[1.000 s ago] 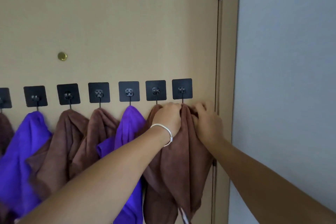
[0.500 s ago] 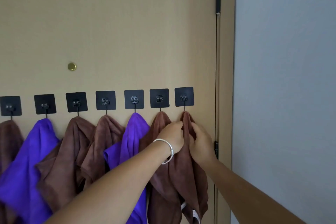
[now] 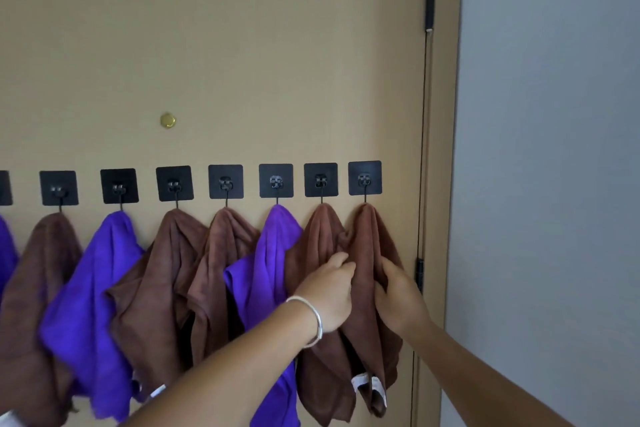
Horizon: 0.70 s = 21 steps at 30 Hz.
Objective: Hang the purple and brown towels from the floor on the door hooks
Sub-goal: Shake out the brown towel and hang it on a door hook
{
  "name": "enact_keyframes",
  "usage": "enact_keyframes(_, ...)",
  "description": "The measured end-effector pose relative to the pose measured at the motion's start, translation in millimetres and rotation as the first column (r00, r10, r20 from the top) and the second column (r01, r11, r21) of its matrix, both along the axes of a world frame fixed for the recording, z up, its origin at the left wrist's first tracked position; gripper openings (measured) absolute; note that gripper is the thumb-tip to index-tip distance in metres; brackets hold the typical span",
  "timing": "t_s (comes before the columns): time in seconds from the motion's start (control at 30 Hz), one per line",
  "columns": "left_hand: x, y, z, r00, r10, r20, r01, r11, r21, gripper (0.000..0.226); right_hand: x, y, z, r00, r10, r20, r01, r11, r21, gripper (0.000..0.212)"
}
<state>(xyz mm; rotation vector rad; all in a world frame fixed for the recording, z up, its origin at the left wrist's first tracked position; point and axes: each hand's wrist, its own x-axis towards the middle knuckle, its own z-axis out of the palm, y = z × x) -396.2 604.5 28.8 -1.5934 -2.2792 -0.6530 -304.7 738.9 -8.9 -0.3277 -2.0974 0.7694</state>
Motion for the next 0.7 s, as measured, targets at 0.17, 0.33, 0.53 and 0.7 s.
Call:
enact_keyframes(0.17,2.0,-30.2,-37.5,0.993,-0.047,-0.106,0.054,0.997,0.063,0.042,-0.3,-23.7,-29.6,0.999,-0.043,0.026,0.042,0.999,0.033,0.047)
enact_keyframes(0.33,3.4,-59.7,-52.0,0.978,-0.064,-0.198,0.085,0.991,0.100,0.041,8.2,-45.0,-46.4,0.991,-0.113,0.076,0.110,0.993,0.048,0.052)
enact_keyframes(0.53,6.0,-82.6,-77.7,0.972,0.034,-0.235,-0.019,0.998,0.066,0.040,22.2,-63.5,-58.3,0.962,-0.221,0.162,0.205,0.973,0.107,0.056)
enact_keyframes(0.7,9.5,-93.8,-95.6,0.973,0.034,-0.229,-0.021,0.998,0.057,0.044,34.8,-71.2,-69.0,0.934,-0.284,0.216,0.249,0.952,0.176,0.064)
